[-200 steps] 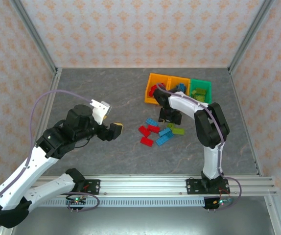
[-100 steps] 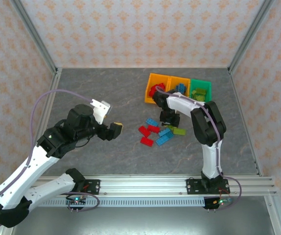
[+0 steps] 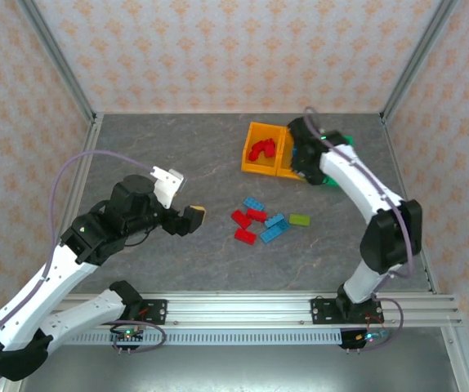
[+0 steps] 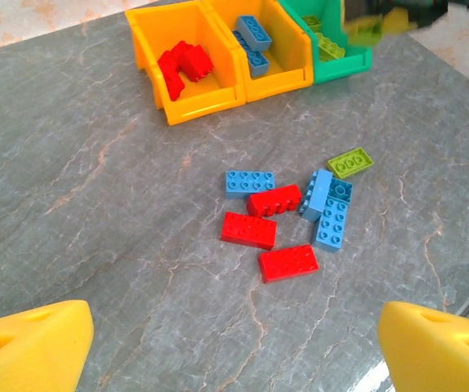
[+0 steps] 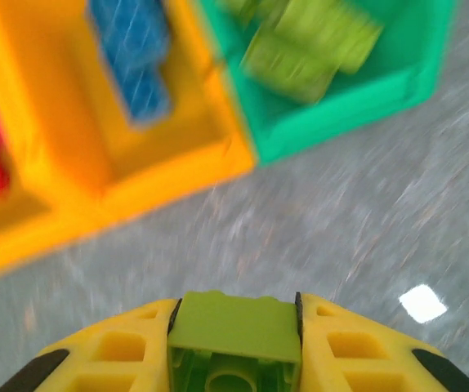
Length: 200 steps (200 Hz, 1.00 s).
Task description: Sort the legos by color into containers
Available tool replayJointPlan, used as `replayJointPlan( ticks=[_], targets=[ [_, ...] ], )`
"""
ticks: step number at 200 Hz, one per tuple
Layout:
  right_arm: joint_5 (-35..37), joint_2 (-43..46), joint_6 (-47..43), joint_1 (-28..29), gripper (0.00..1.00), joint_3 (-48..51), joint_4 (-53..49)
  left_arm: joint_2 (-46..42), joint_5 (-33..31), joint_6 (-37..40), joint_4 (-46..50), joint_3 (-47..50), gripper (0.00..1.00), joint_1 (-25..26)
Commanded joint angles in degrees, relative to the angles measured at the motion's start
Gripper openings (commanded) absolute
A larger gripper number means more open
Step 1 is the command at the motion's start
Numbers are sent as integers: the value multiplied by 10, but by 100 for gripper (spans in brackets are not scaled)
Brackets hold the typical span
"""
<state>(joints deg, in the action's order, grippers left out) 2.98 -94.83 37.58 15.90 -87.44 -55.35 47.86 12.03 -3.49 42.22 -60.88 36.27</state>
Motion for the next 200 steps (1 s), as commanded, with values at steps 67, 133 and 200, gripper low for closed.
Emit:
replayJointPlan(
  ticks=[67,133,200],
  targets=[
    [-69,-275,-50,-161,70,-342,-76,-2,15,17,-22,6,100,2],
    [-84,-43,-47,-83,76,-67,-26,8,8,3,-47,23,100,2],
    [-82,231,182,176,75,261,16,20,48,14,-65,37,100,2]
  ],
)
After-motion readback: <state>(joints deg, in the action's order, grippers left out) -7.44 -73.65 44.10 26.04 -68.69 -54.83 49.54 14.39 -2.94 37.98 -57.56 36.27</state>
